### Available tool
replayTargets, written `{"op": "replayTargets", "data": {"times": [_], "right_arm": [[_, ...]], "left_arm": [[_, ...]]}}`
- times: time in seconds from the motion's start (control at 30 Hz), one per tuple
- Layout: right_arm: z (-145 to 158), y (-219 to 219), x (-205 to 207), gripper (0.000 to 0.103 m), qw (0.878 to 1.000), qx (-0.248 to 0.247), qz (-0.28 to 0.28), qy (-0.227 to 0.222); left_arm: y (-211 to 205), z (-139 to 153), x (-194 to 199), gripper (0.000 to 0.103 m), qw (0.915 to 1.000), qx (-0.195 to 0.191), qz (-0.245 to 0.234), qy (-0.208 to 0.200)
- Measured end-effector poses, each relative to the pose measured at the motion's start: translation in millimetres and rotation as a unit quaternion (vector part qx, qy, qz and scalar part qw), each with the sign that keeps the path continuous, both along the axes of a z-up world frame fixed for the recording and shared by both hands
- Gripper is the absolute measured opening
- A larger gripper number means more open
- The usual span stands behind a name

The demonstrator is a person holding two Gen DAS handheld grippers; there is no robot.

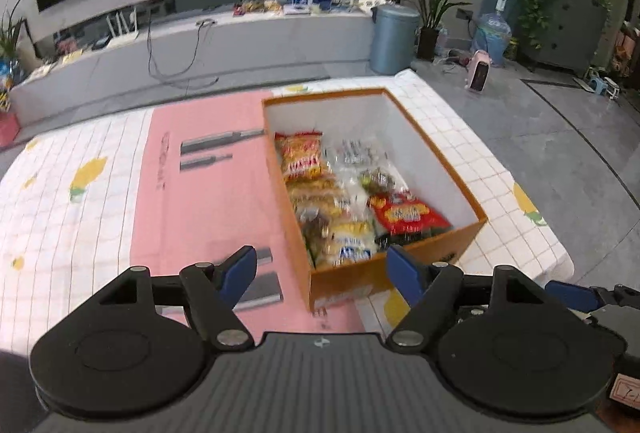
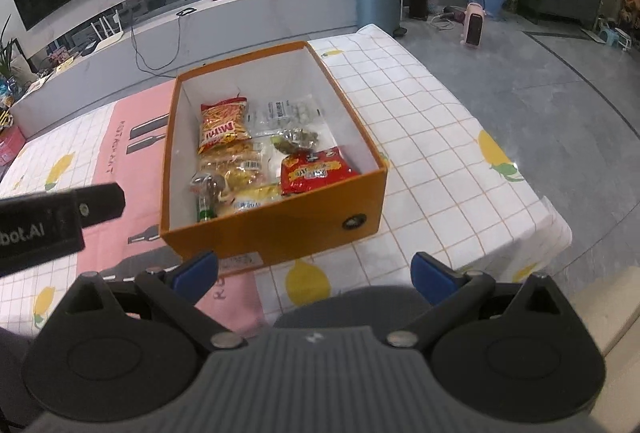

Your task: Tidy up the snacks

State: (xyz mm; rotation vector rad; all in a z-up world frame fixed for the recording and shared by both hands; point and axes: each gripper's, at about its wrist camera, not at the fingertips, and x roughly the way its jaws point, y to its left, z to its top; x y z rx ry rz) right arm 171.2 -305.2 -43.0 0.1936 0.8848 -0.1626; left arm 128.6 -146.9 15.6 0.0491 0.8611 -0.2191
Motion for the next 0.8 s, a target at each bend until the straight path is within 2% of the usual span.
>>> {"op": "replayTargets", "data": {"times": [0.27,0.47,0.8], "right_arm": [[8.0,7.0,-22.2,0.1,1.0,-0.019,-0.006,-0.011],[8.1,6.6,-32.7,0.1,1.0,-0.012,-0.011,-0.021],[8.6,11.4,-36.4,0.1,0.999,-0.023,-0.01,-0.024]], "left_arm": [[-3.7,-4.0,-25.9,0.087,0.9999,0.009,0.006,-0.004],[-3.2,0.2,-38.1,0.087,0.9998,0.009,0.011,-0.016],[-0.7,0.8,-42.3,0.088,0.9997,0.003,0.015,-0.019]]}}
